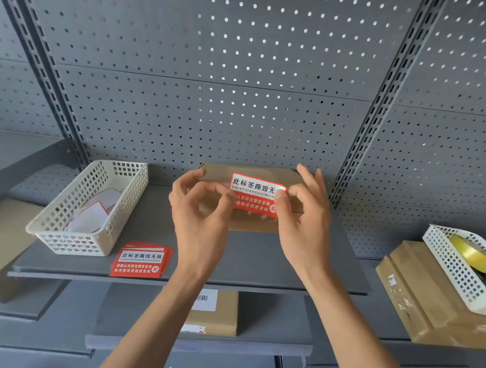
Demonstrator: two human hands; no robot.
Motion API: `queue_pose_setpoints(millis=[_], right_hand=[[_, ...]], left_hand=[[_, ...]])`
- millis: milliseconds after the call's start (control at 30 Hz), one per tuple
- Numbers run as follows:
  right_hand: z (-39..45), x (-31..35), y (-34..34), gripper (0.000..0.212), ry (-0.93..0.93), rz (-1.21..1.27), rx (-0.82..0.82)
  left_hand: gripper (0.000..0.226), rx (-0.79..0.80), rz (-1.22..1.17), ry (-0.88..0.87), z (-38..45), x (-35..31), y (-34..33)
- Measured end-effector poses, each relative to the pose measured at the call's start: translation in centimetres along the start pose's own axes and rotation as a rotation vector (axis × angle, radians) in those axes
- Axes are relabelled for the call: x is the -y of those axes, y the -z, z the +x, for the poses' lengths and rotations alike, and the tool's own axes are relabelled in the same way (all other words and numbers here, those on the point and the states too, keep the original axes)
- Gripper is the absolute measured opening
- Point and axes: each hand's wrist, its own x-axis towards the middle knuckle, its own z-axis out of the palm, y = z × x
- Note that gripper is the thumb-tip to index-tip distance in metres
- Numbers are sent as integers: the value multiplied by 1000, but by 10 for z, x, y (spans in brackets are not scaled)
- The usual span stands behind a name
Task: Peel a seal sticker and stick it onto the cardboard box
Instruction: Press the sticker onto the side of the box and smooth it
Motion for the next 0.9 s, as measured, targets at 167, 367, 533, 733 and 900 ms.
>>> queue_pose_setpoints(millis=[167, 367, 533, 733, 900], right_hand=[[23, 10, 1, 20, 17, -6, 25], [39, 8, 6, 19, 43, -54, 100], [41, 5, 4, 22, 56, -90, 82], [43, 1, 0, 25, 73, -107, 67], [46, -2, -3, 28, 86, -133, 56]], left_hand=[[12, -5, 51, -126, 15, 0, -10], [12, -13, 98, -195, 30, 12, -15], [13, -64, 202, -252, 32, 15, -18], [13, -102, 270, -296, 35, 17, -22], [12, -115, 276, -319, 36, 17, -23]])
